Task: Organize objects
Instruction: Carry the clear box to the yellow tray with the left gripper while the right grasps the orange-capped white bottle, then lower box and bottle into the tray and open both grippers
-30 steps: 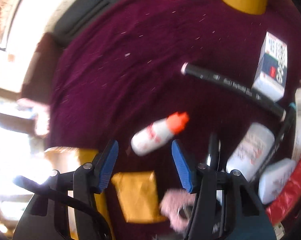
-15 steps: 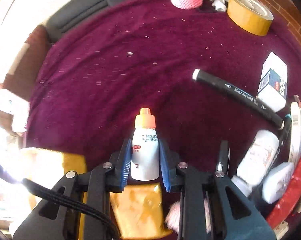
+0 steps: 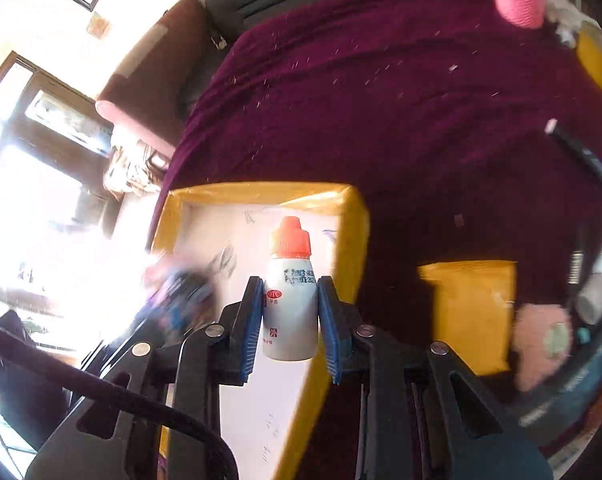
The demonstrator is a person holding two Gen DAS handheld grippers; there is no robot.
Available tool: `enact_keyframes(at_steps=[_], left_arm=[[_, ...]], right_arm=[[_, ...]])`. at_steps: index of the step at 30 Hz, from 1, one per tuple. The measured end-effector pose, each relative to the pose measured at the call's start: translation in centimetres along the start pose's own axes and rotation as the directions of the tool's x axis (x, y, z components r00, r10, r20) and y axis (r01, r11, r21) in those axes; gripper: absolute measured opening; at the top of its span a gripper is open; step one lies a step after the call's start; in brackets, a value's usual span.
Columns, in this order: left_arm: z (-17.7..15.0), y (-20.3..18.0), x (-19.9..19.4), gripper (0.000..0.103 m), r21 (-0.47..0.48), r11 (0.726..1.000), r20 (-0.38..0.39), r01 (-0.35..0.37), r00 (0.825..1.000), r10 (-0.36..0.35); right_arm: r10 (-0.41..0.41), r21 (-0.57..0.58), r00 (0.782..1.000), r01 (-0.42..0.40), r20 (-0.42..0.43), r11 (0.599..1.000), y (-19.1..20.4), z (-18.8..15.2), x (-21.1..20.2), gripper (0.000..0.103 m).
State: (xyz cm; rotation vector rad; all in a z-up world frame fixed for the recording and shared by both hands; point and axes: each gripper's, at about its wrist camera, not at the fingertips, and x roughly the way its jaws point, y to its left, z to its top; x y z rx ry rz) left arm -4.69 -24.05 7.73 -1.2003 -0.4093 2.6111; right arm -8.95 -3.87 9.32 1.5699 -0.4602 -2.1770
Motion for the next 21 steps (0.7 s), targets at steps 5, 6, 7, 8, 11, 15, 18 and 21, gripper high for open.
enact_keyframes(at_steps=[5, 6, 7, 8, 11, 15, 18, 21], left_arm=[[0.5, 0.7, 4.2, 0.021, -0.03, 0.997, -0.046, -0.072, 0.996, 0.071], [0.5, 0.5, 4.5, 0.021, -0.038, 0.996, -0.047, -0.079, 0.996, 0.077], [0.4, 0.6, 4.6, 0.022, -0.046, 0.995, -0.038, -0.084, 0.996, 0.082], [0.4, 0.7, 4.7, 0.025, -0.058, 0.994, -0.033, -0.088, 0.996, 0.086], [0.3, 1.0, 3.7, 0.048, -0.102, 0.994, -0.023, -0.042, 0.999, 0.04], [-0.4, 0.7, 0.4, 0.051, -0.113, 0.993, 0.051, 0.019, 0.999, -0.013], [-0.9, -0.1, -1.9, 0.053, -0.115, 0.993, 0.087, 0.041, 0.996, -0.031], [-1.7, -1.4, -4.5, 0.053, -0.102, 0.995, 0.122, 0.022, 0.992, -0.01]], right_arm=[[-0.048, -0.015, 0.999, 0.048, -0.005, 0.999, 0.4, 0.3, 2.7, 0.025], [-0.038, -0.01, 0.999, 0.038, -0.008, 0.999, 0.2, 0.4, 3.0, 0.025], [-0.022, 0.001, 1.0, 0.022, 0.0, 1.0, -0.1, 0.4, 2.7, 0.026], [0.006, 0.017, 1.0, -0.006, 0.009, 1.0, -0.4, 0.4, 2.4, 0.031], [0.232, 0.085, 0.971, -0.236, 0.053, 0.968, -2.5, 0.5, 0.0, 0.054], [0.72, 0.108, 0.692, -0.721, 0.054, 0.684, -4.0, -1.1, -3.4, 0.086], [0.787, 0.059, 0.617, -0.786, 0.012, 0.615, -2.9, -2.9, -4.9, 0.087], [0.791, 0.022, 0.61, -0.791, -0.039, 0.611, -1.6, -4.3, -5.1, 0.087]])
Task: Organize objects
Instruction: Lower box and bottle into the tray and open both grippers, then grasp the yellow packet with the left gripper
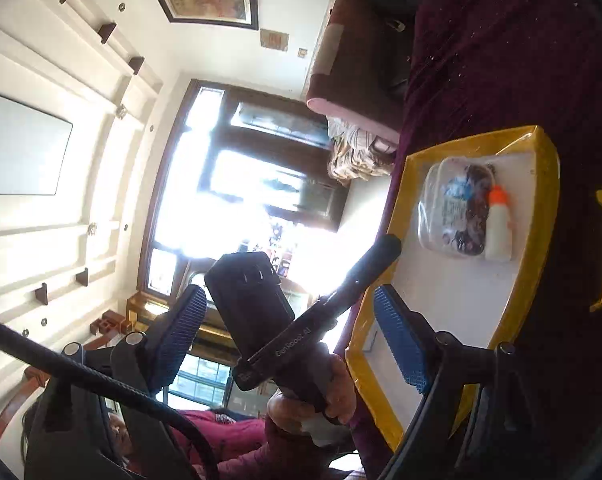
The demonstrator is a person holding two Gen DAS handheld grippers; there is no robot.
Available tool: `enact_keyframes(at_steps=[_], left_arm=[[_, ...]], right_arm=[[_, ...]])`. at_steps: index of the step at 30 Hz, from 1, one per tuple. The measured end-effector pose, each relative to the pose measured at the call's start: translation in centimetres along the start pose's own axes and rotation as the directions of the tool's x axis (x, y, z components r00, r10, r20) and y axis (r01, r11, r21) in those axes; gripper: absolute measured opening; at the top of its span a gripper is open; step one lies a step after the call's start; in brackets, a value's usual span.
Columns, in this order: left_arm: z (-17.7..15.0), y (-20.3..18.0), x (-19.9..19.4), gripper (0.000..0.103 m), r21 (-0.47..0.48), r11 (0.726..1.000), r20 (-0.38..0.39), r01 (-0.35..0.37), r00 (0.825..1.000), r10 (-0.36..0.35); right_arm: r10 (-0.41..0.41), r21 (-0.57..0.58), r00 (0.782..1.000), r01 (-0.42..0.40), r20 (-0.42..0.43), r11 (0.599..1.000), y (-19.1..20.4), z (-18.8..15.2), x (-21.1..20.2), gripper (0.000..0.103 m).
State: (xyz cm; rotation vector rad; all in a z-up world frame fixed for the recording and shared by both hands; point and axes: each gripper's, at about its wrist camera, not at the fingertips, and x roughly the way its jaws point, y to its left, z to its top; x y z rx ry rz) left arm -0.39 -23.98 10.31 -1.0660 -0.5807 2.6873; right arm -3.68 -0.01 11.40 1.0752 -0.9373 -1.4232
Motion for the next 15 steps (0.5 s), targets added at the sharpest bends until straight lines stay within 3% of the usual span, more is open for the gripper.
enact_keyframes(at_steps=[2, 5, 6, 7, 9, 11, 12, 13, 14, 15], left_arm=[[-0.5, -0.6, -2.3, 0.053, 0.027, 0.997, 0.052, -0.066, 0.997, 0.065], [-1.3, -1.6, -5.8, 0.053, 0.068, 0.973, 0.145, -0.219, 0.967, 0.208], [-1.7, -2.2, -7.2, 0.055, 0.088, 0.97, 0.176, -0.226, 0.962, 0.209], [-2.1, -2.8, -8.3, 0.063, 0.106, 0.97, 0.199, -0.22, 0.96, 0.196], [-3.2, -4.4, -10.4, 0.075, 0.168, 0.963, 0.262, -0.211, 0.951, 0.163], [-4.2, -5.8, -11.5, 0.082, 0.209, 0.944, 0.31, -0.255, 0.933, 0.183], [-4.4, -6.3, -11.7, 0.082, 0.22, 0.937, 0.32, -0.272, 0.927, 0.194], [-4.6, -6.7, -11.8, 0.082, 0.232, 0.935, 0.326, -0.268, 0.927, 0.185], [-4.8, -7.1, -12.4, 0.082, 0.243, 0.939, 0.338, -0.245, 0.928, 0.154], [-5.0, -7.2, -12.8, 0.082, 0.238, 0.94, 0.353, -0.244, 0.923, 0.15]], right_arm=[[-0.086, -0.034, 0.996, 0.086, 0.009, 0.996, 0.2, -0.4, 0.6, 0.087], [-0.219, -0.094, 0.974, 0.223, 0.052, 0.97, 0.6, -0.9, 1.0, 0.087], [-0.259, -0.119, 0.963, 0.267, 0.079, 0.956, 0.8, -1.1, 0.5, 0.087], [-0.291, -0.156, 0.952, 0.304, 0.098, 0.94, 1.3, -1.2, 0.0, 0.087], [-0.384, -0.247, 0.909, 0.415, 0.165, 0.876, 2.4, -1.5, 0.8, 0.087], [-0.472, -0.329, 0.835, 0.547, 0.282, 0.77, 5.3, -3.2, -0.2, 0.086], [-0.512, -0.361, 0.787, 0.614, 0.344, 0.702, 6.9, -4.2, -1.0, 0.086], [-0.571, -0.376, 0.7, 0.713, 0.43, 0.592, 8.1, -5.2, -0.9, 0.086], [-0.62, -0.367, 0.597, 0.802, 0.509, 0.471, 9.1, -6.0, -1.1, 0.086], [-0.645, -0.36, 0.483, 0.875, 0.592, 0.324, 9.9, -7.2, -0.6, 0.086]])
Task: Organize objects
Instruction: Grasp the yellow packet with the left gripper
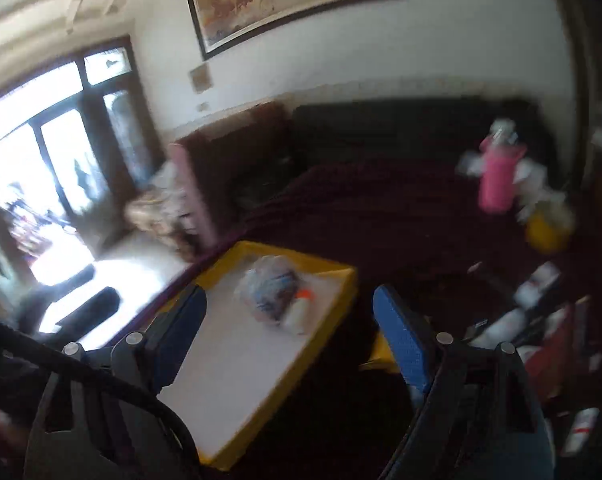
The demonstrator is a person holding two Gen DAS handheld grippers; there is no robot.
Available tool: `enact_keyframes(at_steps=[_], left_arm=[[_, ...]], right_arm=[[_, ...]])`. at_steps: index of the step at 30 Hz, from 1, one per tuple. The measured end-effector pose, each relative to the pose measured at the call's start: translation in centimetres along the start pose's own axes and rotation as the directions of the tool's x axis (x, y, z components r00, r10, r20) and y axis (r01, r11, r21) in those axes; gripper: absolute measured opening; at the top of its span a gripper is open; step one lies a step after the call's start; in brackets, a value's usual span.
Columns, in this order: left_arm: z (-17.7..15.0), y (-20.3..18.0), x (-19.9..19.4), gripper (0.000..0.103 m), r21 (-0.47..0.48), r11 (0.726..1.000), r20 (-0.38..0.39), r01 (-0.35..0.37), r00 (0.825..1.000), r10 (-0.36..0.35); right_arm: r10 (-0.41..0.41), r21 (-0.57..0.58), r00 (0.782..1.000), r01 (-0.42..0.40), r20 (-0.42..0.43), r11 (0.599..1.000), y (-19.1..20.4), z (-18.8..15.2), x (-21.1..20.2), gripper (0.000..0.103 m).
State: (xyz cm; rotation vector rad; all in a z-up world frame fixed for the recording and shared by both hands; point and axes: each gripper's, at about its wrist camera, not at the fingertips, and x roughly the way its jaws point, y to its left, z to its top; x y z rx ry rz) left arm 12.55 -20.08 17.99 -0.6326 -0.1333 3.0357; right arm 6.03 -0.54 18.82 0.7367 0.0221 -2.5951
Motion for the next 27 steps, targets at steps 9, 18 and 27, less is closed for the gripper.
enact_keyframes(at_steps=[9, 18, 27], left_arm=[[-0.3, 0.4, -2.8, 0.083, -0.054, 0.991, 0.038, -0.123, 0.991, 0.125], [-1.6, -6.9, 4.6, 0.083, -0.01, 0.993, -0.187, 0.118, 0.975, -0.118], [-4.8, -12.0, 18.1, 0.082, -0.081, 0.994, -0.446, 0.075, 0.889, -0.104]], right_arm=[[-0.274, -0.256, 0.948, 0.309, 0.162, 0.916, 5.1, -1.5, -3.0, 0.086], [-0.354, 0.196, 0.924, 0.377, -0.144, 0.905, -14.5, -3.3, -5.6, 0.087], [-0.277, 0.357, 0.938, 0.336, -0.207, 0.872, -22.3, -7.7, -5.1, 0.087]])
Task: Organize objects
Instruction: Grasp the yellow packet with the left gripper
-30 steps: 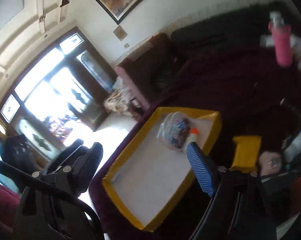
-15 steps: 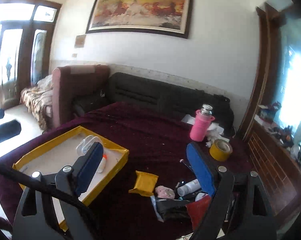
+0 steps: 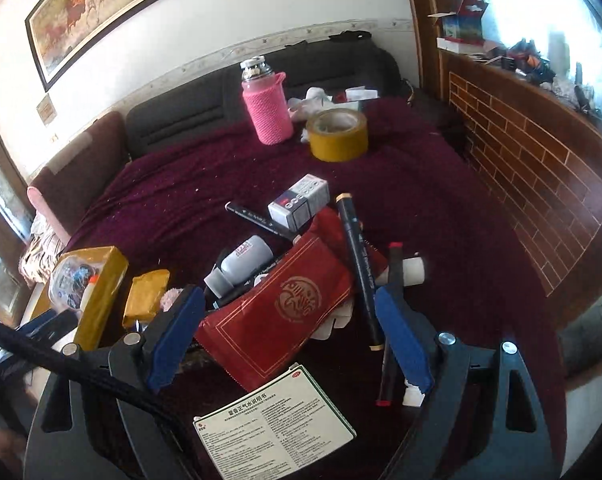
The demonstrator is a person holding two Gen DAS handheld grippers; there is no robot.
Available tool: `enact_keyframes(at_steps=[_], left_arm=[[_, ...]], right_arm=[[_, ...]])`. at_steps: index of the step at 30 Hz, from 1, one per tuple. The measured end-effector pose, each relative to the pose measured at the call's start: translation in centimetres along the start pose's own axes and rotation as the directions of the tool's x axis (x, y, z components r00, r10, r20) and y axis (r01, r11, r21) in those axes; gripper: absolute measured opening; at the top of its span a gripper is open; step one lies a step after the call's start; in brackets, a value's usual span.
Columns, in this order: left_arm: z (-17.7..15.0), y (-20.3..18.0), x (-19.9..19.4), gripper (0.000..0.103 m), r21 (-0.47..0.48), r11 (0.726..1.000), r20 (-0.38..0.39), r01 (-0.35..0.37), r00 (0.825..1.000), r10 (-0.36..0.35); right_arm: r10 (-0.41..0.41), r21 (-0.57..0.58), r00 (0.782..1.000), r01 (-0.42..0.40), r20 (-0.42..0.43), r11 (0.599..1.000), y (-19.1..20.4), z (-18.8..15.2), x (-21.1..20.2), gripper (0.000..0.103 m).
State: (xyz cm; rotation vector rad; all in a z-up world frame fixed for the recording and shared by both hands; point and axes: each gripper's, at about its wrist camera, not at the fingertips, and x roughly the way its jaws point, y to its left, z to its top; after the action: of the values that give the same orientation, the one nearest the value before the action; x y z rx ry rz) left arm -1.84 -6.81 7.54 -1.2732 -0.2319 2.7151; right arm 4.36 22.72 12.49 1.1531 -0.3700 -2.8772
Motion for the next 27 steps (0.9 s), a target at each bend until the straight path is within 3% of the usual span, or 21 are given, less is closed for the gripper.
enact_keyframes(at_steps=[2, 8, 11, 15, 19, 21, 22, 23, 25, 27], left_arm=[[0.8, -0.3, 2.3, 0.082, -0.011, 1.0, -0.025, -0.02, 0.999, 0.02], [1.1, -2.2, 6.5, 0.082, 0.119, 0.974, -0.033, -0.191, 0.98, 0.197], [0.6, -1.8, 8.1, 0.082, 0.109, 0.975, -0.093, -0.193, 0.975, 0.203], [0.4, -1.6, 8.6, 0.082, 0.072, 0.985, -0.099, -0.157, 0.981, 0.164], [-0.4, -3.4, 10.2, 0.08, 0.172, 0.971, -0.138, -0.165, 0.972, 0.19], [-0.7, -3.5, 10.0, 0.066, 0.17, 0.976, -0.114, -0.133, 0.982, 0.154], [-0.7, -3.4, 9.6, 0.048, 0.157, 0.979, -0.107, -0.127, 0.984, 0.145], [-0.5, -3.2, 9.2, 0.039, 0.141, 0.984, -0.1, -0.113, 0.987, 0.127], [-0.5, -2.5, 8.4, 0.039, 0.088, 0.995, -0.107, -0.046, 0.993, 0.055], [-0.6, -2.3, 7.5, 0.039, 0.081, 0.996, -0.078, -0.03, 0.996, 0.037]], right_arm=[[0.024, -0.001, 1.0, -0.024, -0.009, 1.0, 0.0, -0.1, 0.5, 0.087], [0.052, -0.006, 0.998, -0.052, -0.027, 0.999, -0.1, -0.6, 1.2, 0.087], [0.054, -0.003, 0.998, -0.054, -0.031, 0.999, -0.4, -0.6, 1.5, 0.087], [0.057, -0.004, 0.997, -0.057, -0.044, 0.998, -0.4, -0.5, 2.1, 0.087], [0.07, -0.001, 0.996, -0.07, -0.063, 0.998, 0.0, -0.4, 2.4, 0.087], [0.071, -0.008, 0.996, -0.071, -0.06, 0.997, 0.3, -0.3, 2.2, 0.087], [0.066, -0.015, 0.996, -0.067, -0.055, 0.998, 0.5, -0.3, 2.1, 0.087], [0.061, -0.023, 0.997, -0.062, -0.05, 0.998, 0.7, -0.3, 2.0, 0.087], [0.054, -0.035, 0.997, -0.056, -0.052, 0.998, 1.0, -0.2, 2.0, 0.087], [0.055, -0.044, 0.996, -0.058, -0.065, 0.997, 1.4, -0.2, 2.2, 0.087]])
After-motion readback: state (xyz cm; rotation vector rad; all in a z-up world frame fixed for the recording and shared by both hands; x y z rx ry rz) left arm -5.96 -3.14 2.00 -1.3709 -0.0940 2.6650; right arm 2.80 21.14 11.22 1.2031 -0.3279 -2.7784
